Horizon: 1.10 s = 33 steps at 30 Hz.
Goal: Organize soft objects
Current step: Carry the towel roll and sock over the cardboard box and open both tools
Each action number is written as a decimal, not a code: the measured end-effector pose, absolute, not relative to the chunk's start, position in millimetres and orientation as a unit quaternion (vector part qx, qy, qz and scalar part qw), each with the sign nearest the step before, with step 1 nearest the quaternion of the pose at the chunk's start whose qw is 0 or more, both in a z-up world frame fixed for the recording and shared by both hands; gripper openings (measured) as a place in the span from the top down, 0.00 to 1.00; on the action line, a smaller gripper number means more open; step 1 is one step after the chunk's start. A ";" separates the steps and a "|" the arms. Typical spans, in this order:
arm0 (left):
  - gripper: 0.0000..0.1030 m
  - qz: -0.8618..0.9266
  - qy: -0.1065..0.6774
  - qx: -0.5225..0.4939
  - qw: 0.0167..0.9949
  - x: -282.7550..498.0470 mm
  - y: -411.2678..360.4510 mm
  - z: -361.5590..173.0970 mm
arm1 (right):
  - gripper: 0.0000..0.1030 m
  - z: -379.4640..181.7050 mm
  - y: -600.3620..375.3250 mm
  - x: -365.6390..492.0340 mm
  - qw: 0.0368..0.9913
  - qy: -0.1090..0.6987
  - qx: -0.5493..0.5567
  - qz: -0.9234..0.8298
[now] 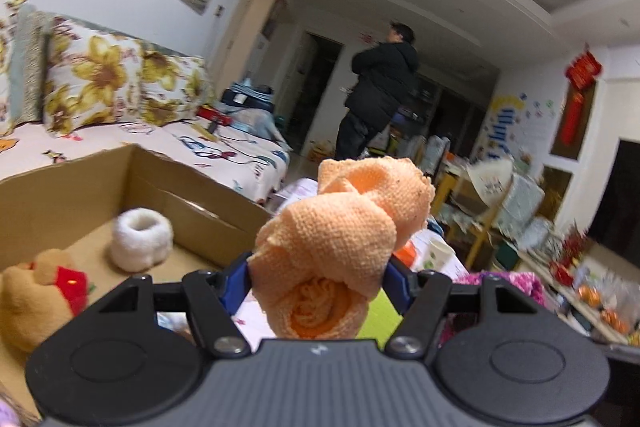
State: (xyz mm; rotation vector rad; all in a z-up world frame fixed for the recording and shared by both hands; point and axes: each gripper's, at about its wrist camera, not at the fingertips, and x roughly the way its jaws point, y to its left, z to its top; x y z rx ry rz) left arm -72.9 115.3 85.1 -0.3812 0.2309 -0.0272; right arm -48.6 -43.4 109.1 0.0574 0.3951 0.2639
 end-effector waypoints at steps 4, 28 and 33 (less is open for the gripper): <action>0.35 0.010 0.106 -0.206 0.973 -76.0 130.8 86.4 | 0.34 111.6 -30.8 -46.8 0.969 0.195 0.019 0.150; 0.34 0.196 0.139 -0.297 0.924 -73.6 209.1 71.4 | 0.30 117.4 52.8 -1.0 0.945 0.193 -0.054 0.259; 0.34 0.213 0.147 -0.305 0.917 -72.3 216.2 68.8 | 0.26 113.0 65.2 8.7 0.942 0.200 -0.078 0.260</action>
